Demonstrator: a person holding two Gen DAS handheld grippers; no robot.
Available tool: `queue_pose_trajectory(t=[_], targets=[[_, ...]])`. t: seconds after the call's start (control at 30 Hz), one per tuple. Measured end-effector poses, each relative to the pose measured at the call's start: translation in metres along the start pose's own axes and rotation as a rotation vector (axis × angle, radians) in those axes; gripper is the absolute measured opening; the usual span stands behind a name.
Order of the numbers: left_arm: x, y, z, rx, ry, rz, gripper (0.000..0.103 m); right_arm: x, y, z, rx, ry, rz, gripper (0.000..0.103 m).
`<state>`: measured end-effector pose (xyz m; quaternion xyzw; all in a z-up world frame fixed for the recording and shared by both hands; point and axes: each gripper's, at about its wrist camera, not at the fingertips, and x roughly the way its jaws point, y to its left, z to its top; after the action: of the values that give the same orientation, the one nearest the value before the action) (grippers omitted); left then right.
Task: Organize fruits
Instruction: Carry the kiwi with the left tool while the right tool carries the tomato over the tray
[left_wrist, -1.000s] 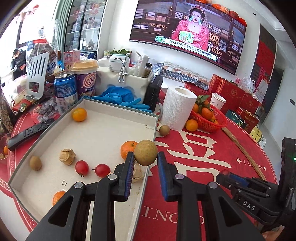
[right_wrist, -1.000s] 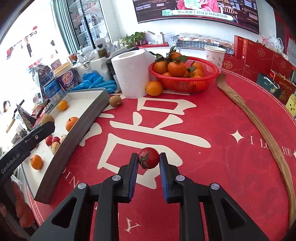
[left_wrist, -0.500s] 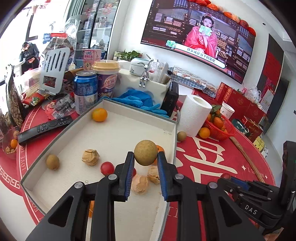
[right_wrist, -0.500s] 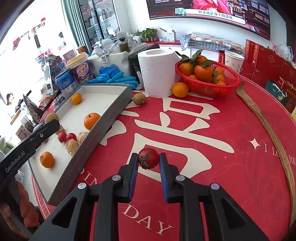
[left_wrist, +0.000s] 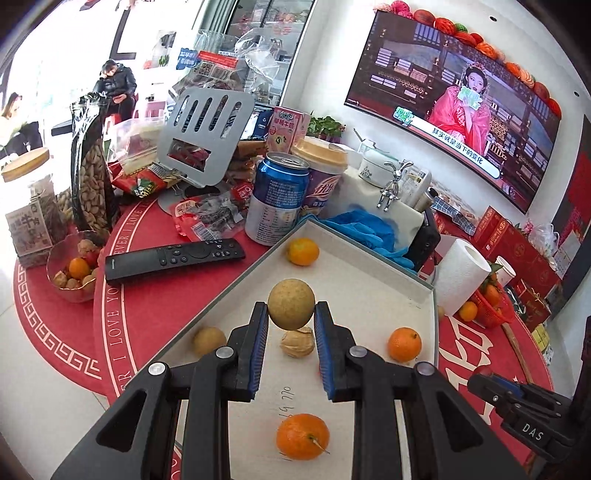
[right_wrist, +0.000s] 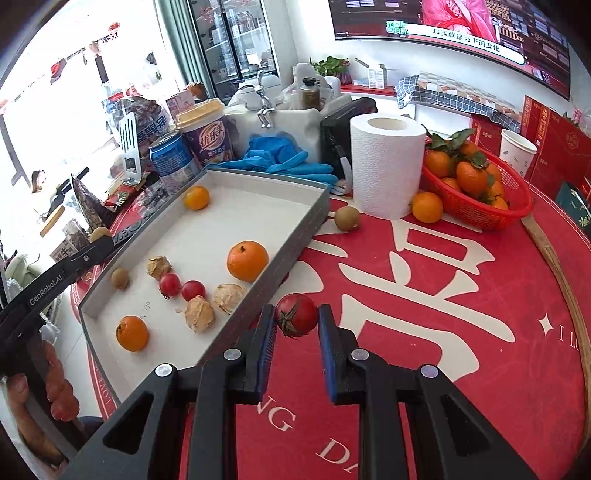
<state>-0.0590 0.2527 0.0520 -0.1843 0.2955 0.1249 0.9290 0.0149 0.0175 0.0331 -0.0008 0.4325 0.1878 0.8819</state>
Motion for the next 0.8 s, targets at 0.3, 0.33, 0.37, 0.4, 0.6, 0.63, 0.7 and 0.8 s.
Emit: queue_pose_trajectory(t=[0.3,0.33,0.37,0.4,0.6,0.63,0.7,0.8], targets=[[-0.001,0.018,0.004,-0.028,-0.006,0.022,0.028,0.015,0.022,0.015,-0.03,0.006,0.056,0.024],[0.0,0.02,0.005,-0.034,-0.005,0.026,0.028,0.016,0.024,0.016,-0.031,0.007,0.064,0.024],[0.0,0.023,0.005,-0.04,-0.002,0.026,0.028,0.018,0.026,0.017,-0.032,0.007,0.072,0.024],[0.001,0.025,0.005,-0.044,0.001,0.025,0.028,0.019,0.028,0.017,-0.034,0.008,0.079,0.024],[0.007,0.019,-0.002,-0.005,0.038,0.019,0.028,0.027,0.038,0.018,-0.052,0.022,0.112,0.024],[0.01,0.017,-0.003,0.004,0.048,0.017,0.028,0.028,0.04,0.018,-0.056,0.026,0.118,0.024],[0.013,0.014,-0.006,0.018,0.065,0.02,0.028,0.031,0.045,0.017,-0.066,0.034,0.13,0.024],[0.017,0.011,-0.01,0.032,0.087,0.034,0.028,0.034,0.053,0.014,-0.087,0.048,0.151,0.024]])
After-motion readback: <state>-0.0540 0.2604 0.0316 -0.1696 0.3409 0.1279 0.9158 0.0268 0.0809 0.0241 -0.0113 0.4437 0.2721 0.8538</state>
